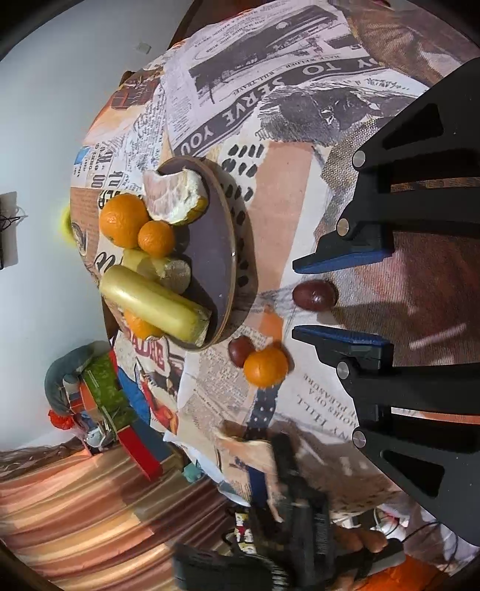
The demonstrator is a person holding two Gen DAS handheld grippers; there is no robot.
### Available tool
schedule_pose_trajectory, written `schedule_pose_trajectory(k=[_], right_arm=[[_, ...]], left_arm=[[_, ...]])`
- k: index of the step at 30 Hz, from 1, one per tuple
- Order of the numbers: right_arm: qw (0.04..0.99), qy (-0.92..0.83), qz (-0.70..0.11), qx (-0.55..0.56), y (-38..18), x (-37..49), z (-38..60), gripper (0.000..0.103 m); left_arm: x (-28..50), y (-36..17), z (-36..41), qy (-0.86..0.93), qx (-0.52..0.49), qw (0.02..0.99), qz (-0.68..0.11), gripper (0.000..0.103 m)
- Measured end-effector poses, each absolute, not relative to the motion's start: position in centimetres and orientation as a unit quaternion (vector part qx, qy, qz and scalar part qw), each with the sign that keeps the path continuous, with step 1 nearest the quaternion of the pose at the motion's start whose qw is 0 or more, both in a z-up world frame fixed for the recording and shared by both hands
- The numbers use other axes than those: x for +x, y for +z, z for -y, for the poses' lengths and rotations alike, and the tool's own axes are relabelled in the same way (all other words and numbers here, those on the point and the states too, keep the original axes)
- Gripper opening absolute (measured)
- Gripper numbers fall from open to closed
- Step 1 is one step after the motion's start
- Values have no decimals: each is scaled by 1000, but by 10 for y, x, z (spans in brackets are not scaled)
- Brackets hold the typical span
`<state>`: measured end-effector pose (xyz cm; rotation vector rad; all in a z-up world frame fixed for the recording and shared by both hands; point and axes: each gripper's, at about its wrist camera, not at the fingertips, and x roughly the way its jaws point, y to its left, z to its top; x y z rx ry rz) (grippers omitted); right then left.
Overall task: Organize fruits
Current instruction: 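Grasp the pink pomelo segment with the left tool while the right tool grasps a mandarin, then set the pomelo segment on the plate with the left tool while the right tool places the mandarin there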
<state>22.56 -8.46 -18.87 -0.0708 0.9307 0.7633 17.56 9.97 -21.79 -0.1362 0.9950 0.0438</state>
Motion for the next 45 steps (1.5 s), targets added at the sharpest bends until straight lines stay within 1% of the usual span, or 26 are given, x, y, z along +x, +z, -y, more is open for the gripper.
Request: schedule_pose_trajectory(k=[7,9,11,19,21,23,31,38,45], right_arm=[[818,376,-432,-60,-181,225,54,28],[818,369,-435,-73,-185,230,43,32],[817,363,-441,-81,-190,235,37,35],[802,371,-459,-94,-203,247,24,35],[802,374,-456,-93,-203,245,24,32],[802,378,-454,-93,-202,242,26,32],[823,366,-429,-63,-179,241,64,32],[850,326,-411,-46,-160,251,104,32],[870,296,-393,-26,-146,266,140,32]], left_arm=[[166,-210,-104,21,-80,885,-459,74],[166,-207,-107,23,-85,887,-453,74],[166,-205,-111,24,-88,889,-449,74],[169,-209,-118,29,-91,889,-449,74],[172,-211,-118,31,-91,888,-451,74],[174,-211,-117,31,-92,887,-451,74],[193,-190,-92,11,-80,899,-430,74],[229,-173,-58,-22,-69,908,-413,74],[270,-173,-27,-51,-62,905,-418,74]])
